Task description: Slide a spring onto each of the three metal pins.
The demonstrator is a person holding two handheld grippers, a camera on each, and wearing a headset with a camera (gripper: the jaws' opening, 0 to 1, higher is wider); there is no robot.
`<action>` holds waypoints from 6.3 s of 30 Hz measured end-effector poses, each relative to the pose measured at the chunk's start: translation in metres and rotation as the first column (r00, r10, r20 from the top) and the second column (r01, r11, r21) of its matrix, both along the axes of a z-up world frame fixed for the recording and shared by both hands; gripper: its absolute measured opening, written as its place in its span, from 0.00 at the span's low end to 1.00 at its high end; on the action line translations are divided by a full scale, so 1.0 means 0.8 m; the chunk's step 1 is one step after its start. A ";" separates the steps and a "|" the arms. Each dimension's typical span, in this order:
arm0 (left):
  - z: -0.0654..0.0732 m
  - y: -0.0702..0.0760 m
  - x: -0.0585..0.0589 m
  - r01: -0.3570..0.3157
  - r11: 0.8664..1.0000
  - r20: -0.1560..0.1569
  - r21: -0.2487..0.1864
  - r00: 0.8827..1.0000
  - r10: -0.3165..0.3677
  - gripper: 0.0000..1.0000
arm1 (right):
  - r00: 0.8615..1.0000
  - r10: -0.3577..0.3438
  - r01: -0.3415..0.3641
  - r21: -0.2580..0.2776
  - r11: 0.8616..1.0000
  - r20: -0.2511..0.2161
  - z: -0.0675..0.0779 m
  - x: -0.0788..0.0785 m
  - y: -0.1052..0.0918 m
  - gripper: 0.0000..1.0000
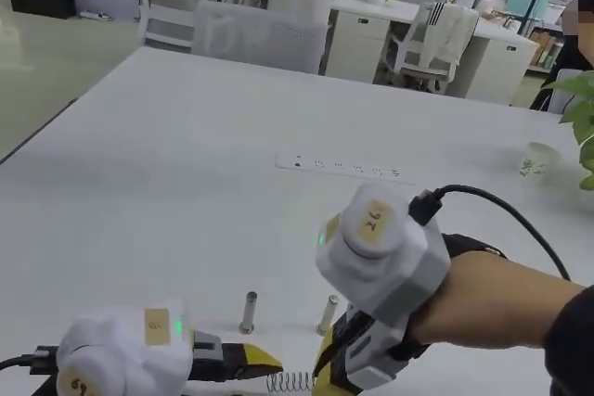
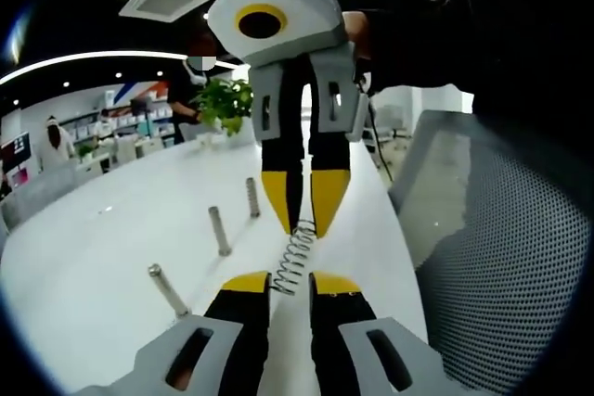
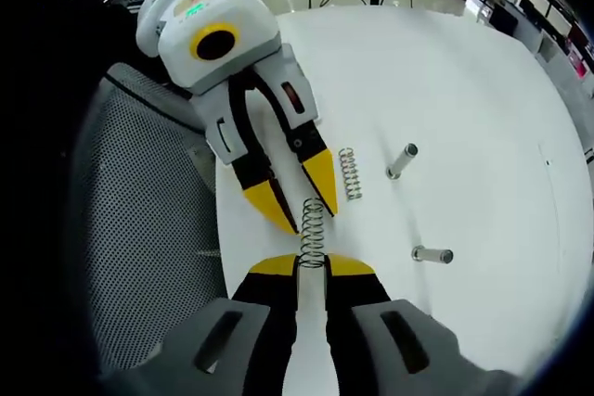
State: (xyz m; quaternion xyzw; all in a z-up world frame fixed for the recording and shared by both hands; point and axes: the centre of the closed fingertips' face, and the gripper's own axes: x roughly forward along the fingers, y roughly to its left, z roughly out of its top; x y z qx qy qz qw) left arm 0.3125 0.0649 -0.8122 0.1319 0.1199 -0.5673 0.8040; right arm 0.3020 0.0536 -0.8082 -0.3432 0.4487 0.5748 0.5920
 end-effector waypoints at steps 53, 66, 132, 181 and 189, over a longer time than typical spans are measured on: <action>0.018 -0.016 -0.007 0.026 0.999 -0.038 -0.029 0.999 -0.027 0.02 | 0.986 0.137 -0.139 0.008 0.990 0.096 0.019 -0.006 0.030 0.09; 0.013 -0.009 -0.001 -0.004 1.000 -0.051 -0.021 0.999 0.003 0.10 | 0.989 0.105 -0.107 0.015 0.994 0.104 0.024 0.001 0.026 0.08; 0.001 0.080 0.034 -0.255 0.967 -0.096 -0.028 0.963 0.251 0.46 | 0.970 -0.124 0.130 -0.020 0.991 0.208 0.064 0.109 -0.083 0.08; 0.000 0.083 0.037 -0.264 0.964 -0.103 -0.028 0.960 0.260 0.44 | 0.986 -0.052 0.065 -0.074 0.995 0.157 -0.020 0.133 -0.027 0.08; 0.000 0.083 0.037 -0.267 0.963 -0.104 -0.027 0.959 0.263 0.44 | 0.987 -0.058 0.072 -0.093 0.993 0.148 -0.043 0.134 -0.025 0.08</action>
